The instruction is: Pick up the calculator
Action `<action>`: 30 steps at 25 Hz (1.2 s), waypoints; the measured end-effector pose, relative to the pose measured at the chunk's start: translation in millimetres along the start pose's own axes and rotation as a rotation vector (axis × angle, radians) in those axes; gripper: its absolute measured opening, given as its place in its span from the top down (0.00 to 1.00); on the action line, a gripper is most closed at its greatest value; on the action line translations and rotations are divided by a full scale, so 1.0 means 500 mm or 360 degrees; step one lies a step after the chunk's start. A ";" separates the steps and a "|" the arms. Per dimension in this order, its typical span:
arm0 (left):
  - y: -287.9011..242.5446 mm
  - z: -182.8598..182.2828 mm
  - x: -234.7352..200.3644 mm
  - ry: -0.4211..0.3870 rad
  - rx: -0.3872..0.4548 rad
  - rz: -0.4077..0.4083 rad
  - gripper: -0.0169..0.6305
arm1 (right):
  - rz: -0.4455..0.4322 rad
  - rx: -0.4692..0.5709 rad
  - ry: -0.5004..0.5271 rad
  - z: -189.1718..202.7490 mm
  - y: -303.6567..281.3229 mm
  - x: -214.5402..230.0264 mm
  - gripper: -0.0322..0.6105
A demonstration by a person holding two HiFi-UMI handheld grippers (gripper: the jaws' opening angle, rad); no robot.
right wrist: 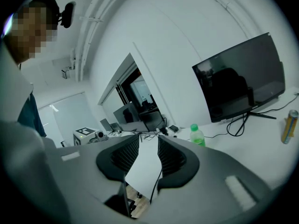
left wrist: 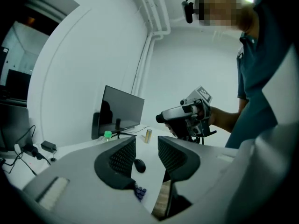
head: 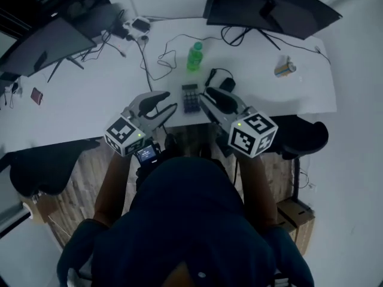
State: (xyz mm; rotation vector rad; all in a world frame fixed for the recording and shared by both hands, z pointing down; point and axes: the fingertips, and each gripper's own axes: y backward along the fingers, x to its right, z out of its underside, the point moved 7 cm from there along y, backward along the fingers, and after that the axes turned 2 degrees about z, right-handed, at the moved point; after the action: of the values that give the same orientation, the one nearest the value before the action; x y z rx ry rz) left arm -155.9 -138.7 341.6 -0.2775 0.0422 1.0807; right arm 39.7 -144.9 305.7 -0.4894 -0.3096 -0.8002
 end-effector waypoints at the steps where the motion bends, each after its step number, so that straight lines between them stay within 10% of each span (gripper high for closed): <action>1: -0.009 0.004 -0.005 0.0007 -0.0008 0.0023 0.75 | 0.0030 0.0014 -0.0012 0.000 0.006 0.008 0.75; 30: -0.118 0.068 0.004 0.0109 -0.0145 0.0151 0.75 | 0.0181 -0.0071 -0.0243 0.079 0.032 0.119 0.75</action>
State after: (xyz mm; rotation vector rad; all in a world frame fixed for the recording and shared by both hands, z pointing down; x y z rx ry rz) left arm -106.6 -154.5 386.1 -0.3977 0.0683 1.1687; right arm 88.0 -150.5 360.8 -0.6061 -0.4022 -0.6614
